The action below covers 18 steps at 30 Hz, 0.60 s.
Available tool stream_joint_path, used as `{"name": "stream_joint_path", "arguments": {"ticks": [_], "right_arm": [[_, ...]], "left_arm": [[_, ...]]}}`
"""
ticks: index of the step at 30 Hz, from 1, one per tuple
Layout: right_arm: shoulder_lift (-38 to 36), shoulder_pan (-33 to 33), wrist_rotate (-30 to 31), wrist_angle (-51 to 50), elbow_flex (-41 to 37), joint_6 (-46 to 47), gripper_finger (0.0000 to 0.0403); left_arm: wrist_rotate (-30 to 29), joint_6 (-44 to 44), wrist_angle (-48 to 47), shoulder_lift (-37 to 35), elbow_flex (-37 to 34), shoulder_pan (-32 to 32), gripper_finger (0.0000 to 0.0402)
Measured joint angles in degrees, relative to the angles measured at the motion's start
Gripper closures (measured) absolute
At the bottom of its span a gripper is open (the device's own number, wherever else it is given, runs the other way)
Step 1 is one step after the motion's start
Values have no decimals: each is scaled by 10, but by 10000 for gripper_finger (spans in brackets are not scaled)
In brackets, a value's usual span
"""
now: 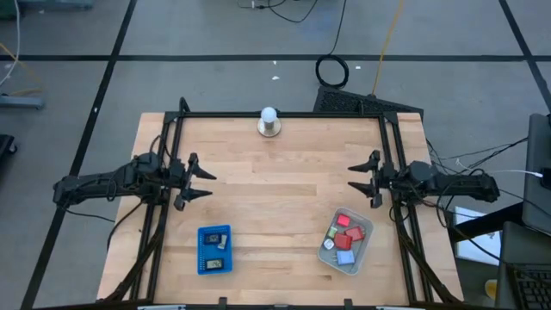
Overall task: Pick & Place Office items
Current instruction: Return to Home Position
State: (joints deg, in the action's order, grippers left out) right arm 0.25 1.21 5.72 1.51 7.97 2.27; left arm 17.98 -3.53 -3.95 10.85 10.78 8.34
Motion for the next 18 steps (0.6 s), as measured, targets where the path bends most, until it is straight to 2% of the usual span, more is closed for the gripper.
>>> {"name": "stream_joint_path", "arguments": {"ticks": [6, 11, 18], "right_arm": [[0, -5, 0, 11, -24, 11, 177], [0, -5, -1, 58, -56, 15, 177], [0, -5, 0, 55, -69, 15, 177]], "left_arm": [[0, -6, 44, 0, -41, 0, 158], [0, -10, 74, 0, -62, 0, 158], [0, 5, 90, 0, -97, 0, 158]]}}
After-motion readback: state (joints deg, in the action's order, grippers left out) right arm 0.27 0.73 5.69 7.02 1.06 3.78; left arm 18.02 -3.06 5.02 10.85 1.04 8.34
